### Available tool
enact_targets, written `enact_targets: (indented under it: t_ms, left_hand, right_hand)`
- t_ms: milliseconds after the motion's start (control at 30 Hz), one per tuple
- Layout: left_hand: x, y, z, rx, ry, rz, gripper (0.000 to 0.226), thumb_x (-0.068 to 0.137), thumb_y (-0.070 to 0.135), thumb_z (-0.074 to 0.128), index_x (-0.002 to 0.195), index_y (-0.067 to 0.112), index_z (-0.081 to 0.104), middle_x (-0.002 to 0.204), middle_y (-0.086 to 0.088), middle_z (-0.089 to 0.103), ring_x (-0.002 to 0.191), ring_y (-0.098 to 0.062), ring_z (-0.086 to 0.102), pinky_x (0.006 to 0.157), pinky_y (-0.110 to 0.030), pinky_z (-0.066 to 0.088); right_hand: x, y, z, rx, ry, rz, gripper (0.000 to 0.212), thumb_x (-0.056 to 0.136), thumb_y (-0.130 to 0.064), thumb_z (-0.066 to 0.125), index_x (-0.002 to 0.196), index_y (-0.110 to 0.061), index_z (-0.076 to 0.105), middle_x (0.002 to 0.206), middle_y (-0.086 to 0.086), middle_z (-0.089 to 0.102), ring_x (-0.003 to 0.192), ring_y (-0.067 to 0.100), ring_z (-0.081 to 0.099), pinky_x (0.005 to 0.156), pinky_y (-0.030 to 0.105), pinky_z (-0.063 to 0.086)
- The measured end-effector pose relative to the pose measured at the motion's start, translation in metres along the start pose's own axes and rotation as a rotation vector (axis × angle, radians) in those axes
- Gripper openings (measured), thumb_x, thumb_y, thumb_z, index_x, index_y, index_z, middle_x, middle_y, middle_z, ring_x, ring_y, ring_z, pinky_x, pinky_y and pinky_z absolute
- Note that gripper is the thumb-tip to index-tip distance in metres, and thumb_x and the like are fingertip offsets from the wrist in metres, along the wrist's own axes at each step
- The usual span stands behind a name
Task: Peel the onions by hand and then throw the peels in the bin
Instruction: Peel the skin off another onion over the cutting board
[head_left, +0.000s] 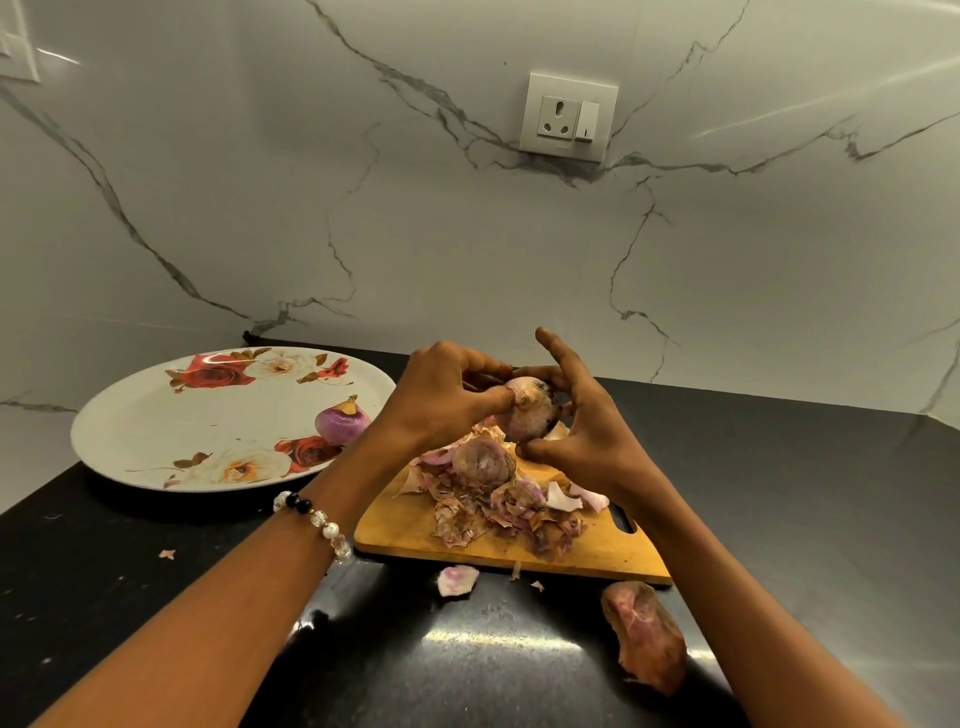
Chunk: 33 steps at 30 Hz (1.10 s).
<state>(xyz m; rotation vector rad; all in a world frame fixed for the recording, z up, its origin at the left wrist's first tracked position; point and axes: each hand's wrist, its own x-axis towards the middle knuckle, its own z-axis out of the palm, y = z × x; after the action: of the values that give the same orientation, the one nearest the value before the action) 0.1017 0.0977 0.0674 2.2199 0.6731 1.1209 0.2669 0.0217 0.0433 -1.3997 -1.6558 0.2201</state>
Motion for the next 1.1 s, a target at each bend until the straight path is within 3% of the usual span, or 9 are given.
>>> enact_targets:
  t_ms: [133,233,300,400,567,733,867,967,1100]
  left_hand:
    - [-0.001,0.001,-0.001,-0.003,-0.011,-0.026,0.041,0.08,0.021,0.075,0.119,0.012,0.065,0.104,-0.003,0.071,0.086,-0.008,0.066,0.069,-0.011,0.052]
    - [-0.001,-0.001,-0.001,0.007,-0.019,-0.035,0.046,0.08,0.016,0.074,0.124,0.013,0.061,0.107,-0.005,0.07,0.092,-0.013,0.067,0.079,-0.022,0.056]
    - [-0.001,-0.003,-0.002,0.01,0.004,-0.045,0.047,0.08,0.011,0.074,0.125,0.013,0.06,0.106,-0.007,0.071,0.092,-0.016,0.067,0.086,-0.032,0.056]
    - [0.001,-0.007,-0.004,-0.042,0.03,-0.085,0.047,0.08,0.01,0.073,0.125,0.015,0.06,0.102,-0.006,0.072,0.09,-0.014,0.068,0.085,-0.033,0.057]
    - [0.002,-0.005,-0.006,-0.198,-0.105,-0.135,0.048,0.081,0.022,0.073,0.127,0.019,0.058,0.109,-0.005,0.069,0.097,-0.015,0.066,0.084,-0.028,0.056]
    - [0.002,-0.008,-0.005,0.029,-0.018,0.212,0.032,0.079,0.018,0.075,0.112,0.016,0.071,0.107,-0.003,0.07,0.089,-0.009,0.066,0.075,-0.01,0.052]
    - [0.003,-0.014,-0.002,0.113,-0.027,0.388,0.024,0.081,0.015,0.073,0.105,0.013,0.073,0.096,-0.006,0.071,0.08,-0.012,0.065,0.07,-0.013,0.052]
    - [0.003,-0.016,0.001,0.013,-0.003,0.327,0.025,0.082,0.013,0.072,0.106,0.012,0.072,0.097,-0.004,0.072,0.084,-0.011,0.067,0.073,-0.014,0.053]
    - [0.002,-0.014,0.003,-0.237,0.057,0.099,0.03,0.081,0.009,0.071,0.11,0.015,0.069,0.103,-0.004,0.072,0.09,-0.014,0.07,0.077,-0.03,0.059]
  right_hand:
    - [0.0,-0.003,0.003,-0.015,-0.007,-0.022,0.108,0.068,-0.005,0.078,0.154,-0.02,0.016,0.13,0.008,0.056,0.122,0.018,0.056,0.1,0.035,0.051]
    - [0.0,-0.001,0.003,-0.022,-0.008,-0.026,0.109,0.068,-0.001,0.079,0.155,-0.018,0.016,0.131,0.008,0.056,0.122,0.019,0.056,0.1,0.034,0.051]
    - [0.001,0.001,0.002,-0.024,-0.01,-0.03,0.11,0.068,0.004,0.08,0.154,-0.018,0.016,0.132,0.008,0.055,0.123,0.018,0.055,0.1,0.029,0.05]
    - [0.001,0.0,0.001,-0.025,-0.016,-0.047,0.11,0.068,0.006,0.081,0.153,-0.019,0.016,0.132,0.006,0.055,0.121,0.013,0.054,0.095,0.017,0.048]
    - [0.001,0.0,0.0,0.01,-0.025,-0.037,0.11,0.067,0.002,0.08,0.154,-0.019,0.016,0.132,0.007,0.054,0.121,0.018,0.056,0.1,0.036,0.051]
    - [0.0,-0.002,-0.004,0.095,-0.051,0.006,0.109,0.064,-0.006,0.072,0.154,-0.021,0.014,0.129,0.006,0.053,0.117,0.019,0.059,0.097,0.035,0.053]
    - [-0.002,-0.005,-0.009,0.228,-0.113,0.043,0.106,0.065,0.001,0.069,0.153,-0.024,0.014,0.126,0.01,0.052,0.112,0.024,0.061,0.089,0.031,0.055]
    - [-0.003,-0.004,-0.012,0.404,-0.091,0.098,0.104,0.063,0.007,0.067,0.15,-0.026,0.02,0.125,0.016,0.052,0.107,0.031,0.063,0.083,0.037,0.058]
    - [0.001,0.001,-0.015,0.746,0.053,0.184,0.088,0.066,0.006,0.062,0.144,-0.021,0.031,0.118,0.02,0.057,0.099,0.03,0.067,0.079,0.037,0.058]
